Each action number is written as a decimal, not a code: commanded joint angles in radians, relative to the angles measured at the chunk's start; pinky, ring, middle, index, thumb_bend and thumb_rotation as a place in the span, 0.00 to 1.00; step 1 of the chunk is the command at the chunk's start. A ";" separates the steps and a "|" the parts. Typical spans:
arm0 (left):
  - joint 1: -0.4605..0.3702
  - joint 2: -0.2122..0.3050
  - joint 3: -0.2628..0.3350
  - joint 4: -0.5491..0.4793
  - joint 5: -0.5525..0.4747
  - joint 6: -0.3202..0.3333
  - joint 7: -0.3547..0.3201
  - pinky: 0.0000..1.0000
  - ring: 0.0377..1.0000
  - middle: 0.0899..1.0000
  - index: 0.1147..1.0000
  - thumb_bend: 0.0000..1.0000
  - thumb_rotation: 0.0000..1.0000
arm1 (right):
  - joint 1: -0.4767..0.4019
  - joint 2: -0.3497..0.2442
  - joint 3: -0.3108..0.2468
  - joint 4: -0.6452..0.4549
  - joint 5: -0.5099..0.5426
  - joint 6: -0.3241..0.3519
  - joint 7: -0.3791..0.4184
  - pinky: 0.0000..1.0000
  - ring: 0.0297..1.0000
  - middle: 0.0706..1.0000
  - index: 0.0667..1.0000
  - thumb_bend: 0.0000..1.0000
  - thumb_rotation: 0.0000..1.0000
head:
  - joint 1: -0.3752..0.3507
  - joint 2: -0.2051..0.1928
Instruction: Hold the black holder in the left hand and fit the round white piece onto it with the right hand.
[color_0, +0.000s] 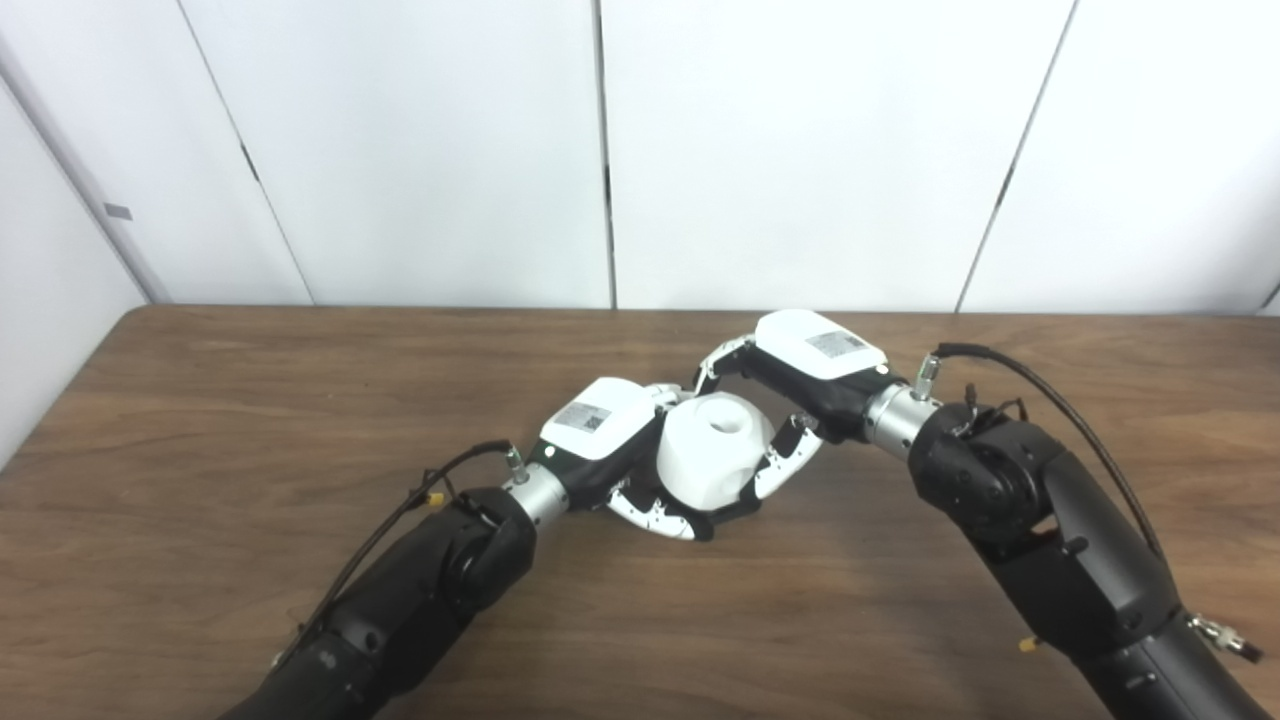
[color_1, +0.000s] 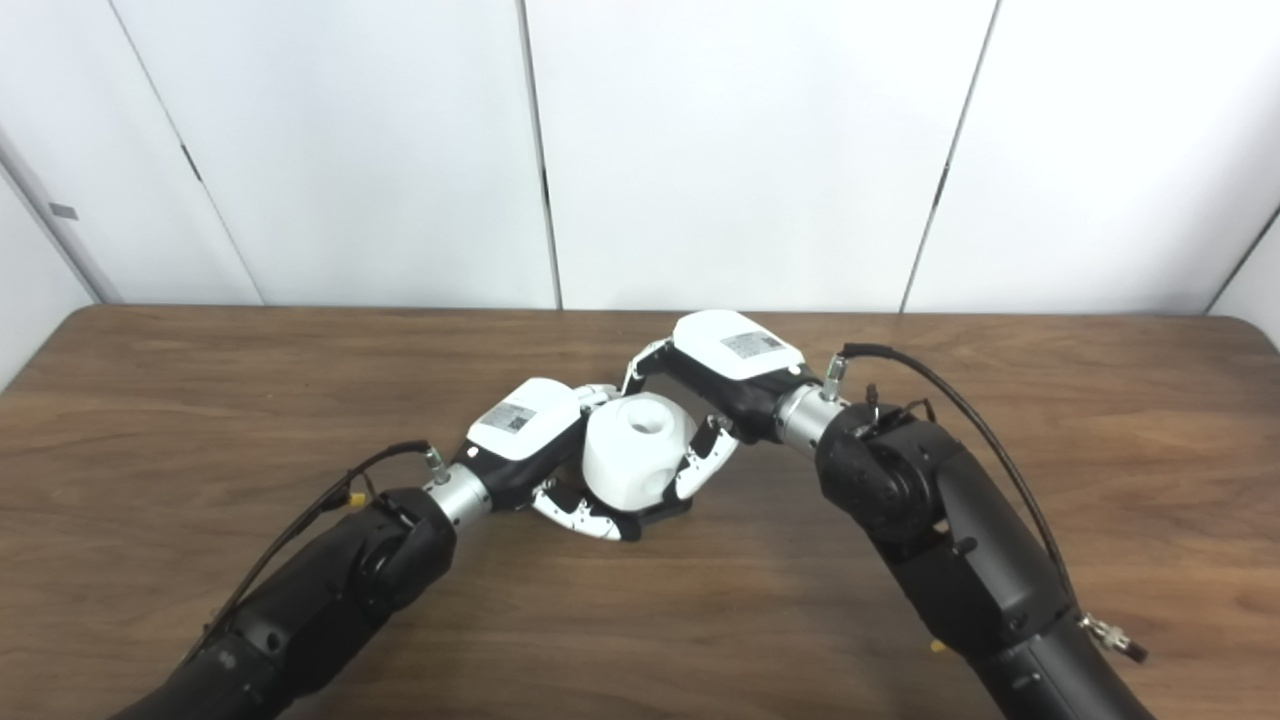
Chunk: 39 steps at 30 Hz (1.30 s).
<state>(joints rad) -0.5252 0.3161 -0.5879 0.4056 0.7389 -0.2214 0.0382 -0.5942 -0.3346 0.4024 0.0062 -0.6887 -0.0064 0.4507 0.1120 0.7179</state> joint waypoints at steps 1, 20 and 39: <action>0.059 0.012 -0.035 0.037 0.027 0.053 -0.120 0.73 0.89 0.85 0.55 1.00 0.23 | -0.058 -0.003 -0.005 -0.018 0.011 -0.035 -0.009 0.71 0.80 0.73 0.44 0.52 0.14 | 0.000 0.001; 0.068 0.010 -0.023 0.027 0.014 0.047 -0.130 0.72 0.86 0.84 0.53 1.00 0.20 | -0.073 -0.017 0.043 0.016 -0.005 -0.090 0.026 0.71 0.79 0.72 0.44 0.52 0.14 | 0.000 0.017; 0.080 0.020 -0.025 0.002 0.011 0.044 -0.135 0.71 0.86 0.83 0.48 0.98 0.15 | -0.073 -0.038 0.036 0.004 -0.005 -0.084 0.048 0.70 0.79 0.72 0.44 0.52 0.14 | -0.009 0.027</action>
<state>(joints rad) -0.5072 0.3163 -0.5733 0.3720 0.7259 -0.2024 0.0117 -0.6449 -0.3554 0.4490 0.0309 -0.6961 -0.0829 0.4929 0.1013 0.7440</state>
